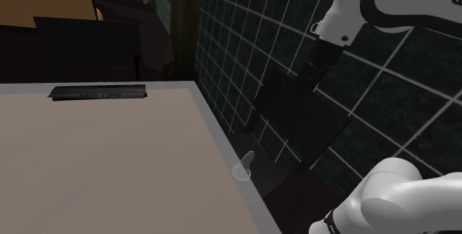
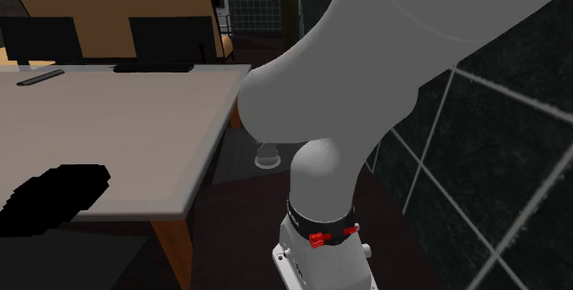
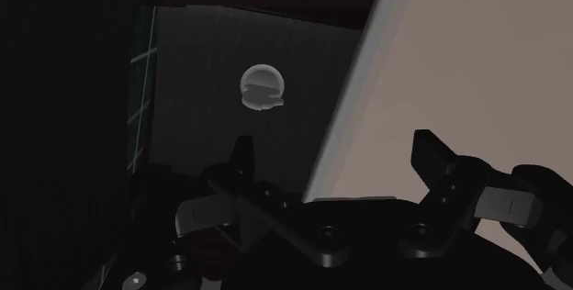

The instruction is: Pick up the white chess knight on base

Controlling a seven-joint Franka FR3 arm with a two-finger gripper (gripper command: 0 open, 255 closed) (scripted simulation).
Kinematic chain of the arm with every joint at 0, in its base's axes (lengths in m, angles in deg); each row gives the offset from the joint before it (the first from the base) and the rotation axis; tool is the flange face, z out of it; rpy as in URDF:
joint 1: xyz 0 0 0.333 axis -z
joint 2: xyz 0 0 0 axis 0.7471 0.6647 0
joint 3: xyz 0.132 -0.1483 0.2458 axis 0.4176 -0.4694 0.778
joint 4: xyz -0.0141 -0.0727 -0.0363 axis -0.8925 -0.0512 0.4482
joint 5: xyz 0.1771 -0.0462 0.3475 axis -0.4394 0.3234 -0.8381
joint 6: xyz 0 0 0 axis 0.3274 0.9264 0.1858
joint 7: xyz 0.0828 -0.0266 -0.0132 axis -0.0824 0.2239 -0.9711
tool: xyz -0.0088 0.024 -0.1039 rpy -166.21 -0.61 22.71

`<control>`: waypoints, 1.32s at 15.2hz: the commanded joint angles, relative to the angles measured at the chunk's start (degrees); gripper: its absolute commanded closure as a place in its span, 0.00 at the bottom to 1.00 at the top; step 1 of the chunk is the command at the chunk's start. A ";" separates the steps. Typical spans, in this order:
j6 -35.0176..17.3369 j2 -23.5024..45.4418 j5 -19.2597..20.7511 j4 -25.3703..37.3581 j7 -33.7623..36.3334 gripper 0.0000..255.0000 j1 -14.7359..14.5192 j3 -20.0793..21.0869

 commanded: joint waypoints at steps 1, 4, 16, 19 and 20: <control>0.00 0.00 0.00 0.00 0.00 0.00 0.00 0.00; -4.67 0.12 1.99 -5.36 -8.35 0.00 -1.84 -2.09; -27.15 9.89 10.61 -20.05 -40.47 0.00 -7.95 -11.24; -33.78 14.91 12.52 -21.84 -48.22 0.00 -9.34 -13.55; -36.06 16.81 13.08 -22.25 -50.79 0.00 -9.82 -14.30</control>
